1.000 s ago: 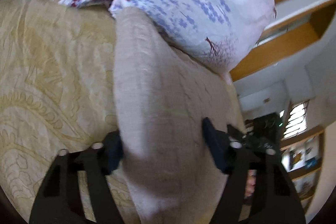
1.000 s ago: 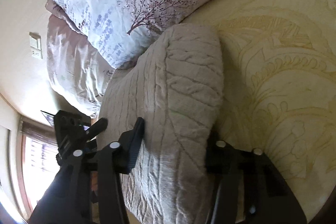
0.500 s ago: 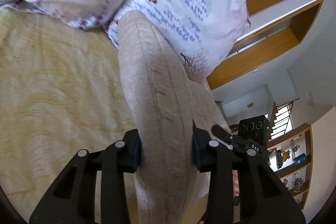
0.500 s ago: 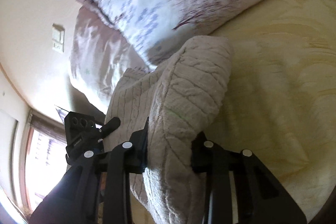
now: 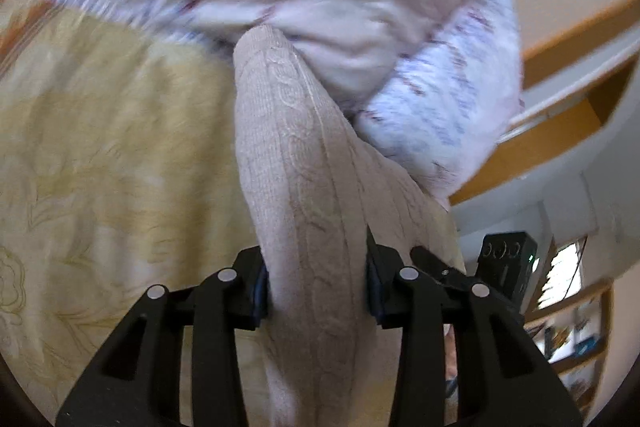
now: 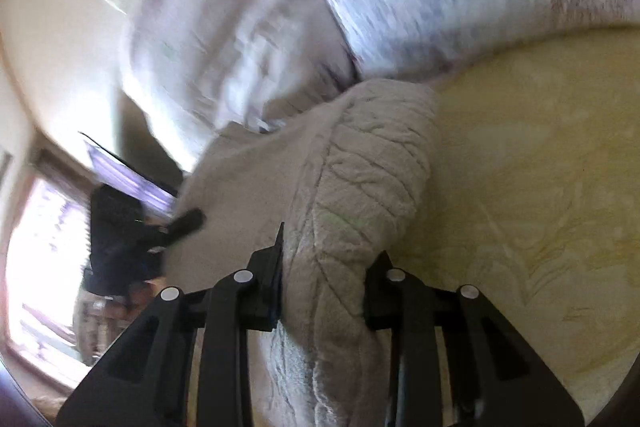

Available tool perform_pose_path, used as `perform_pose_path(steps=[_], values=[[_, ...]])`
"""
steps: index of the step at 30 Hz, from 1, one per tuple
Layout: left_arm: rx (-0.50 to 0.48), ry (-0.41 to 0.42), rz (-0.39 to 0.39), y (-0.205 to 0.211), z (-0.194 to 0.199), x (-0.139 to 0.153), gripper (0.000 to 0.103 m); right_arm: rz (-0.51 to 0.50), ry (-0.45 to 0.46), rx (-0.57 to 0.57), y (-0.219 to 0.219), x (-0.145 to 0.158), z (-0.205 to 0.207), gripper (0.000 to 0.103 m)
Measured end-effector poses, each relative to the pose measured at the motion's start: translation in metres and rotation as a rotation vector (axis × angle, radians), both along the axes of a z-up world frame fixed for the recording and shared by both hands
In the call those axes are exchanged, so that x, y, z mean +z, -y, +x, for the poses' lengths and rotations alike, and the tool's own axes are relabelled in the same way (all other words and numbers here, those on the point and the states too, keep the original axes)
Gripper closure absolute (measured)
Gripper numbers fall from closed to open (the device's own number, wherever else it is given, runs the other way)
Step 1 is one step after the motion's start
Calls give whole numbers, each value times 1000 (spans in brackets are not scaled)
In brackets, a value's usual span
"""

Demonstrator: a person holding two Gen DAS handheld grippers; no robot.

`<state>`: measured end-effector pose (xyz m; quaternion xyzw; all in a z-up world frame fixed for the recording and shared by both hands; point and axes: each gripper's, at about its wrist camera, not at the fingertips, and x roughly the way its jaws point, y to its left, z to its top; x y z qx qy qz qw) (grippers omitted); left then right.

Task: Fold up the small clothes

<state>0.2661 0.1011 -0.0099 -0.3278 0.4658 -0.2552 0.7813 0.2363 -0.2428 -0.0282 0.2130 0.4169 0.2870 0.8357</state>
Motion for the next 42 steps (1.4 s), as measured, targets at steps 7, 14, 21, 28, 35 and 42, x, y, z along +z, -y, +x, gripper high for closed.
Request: perform_pose_path(steps=[7,14,21,28,35,42], values=[[12,-15,-28,-8,-2,-12,46,126,-59,-45,31,3,-3,62],[27,-8,2,-10,-8,-7,37,188,-11,-116,46,4,-1,90],[50,60,134,5,-8,-1,37,-28,6,-225,34,-1,3,93],[127,188,358,15,-32,25,34,-202,113,-244,26,25,-25,69],[96,454,484,24,-116,55,33,-257,321,-117,10,40,-98,67],[-53,514,574,69,-149,39,34,-371,335,-82,-11,29,-119,67]])
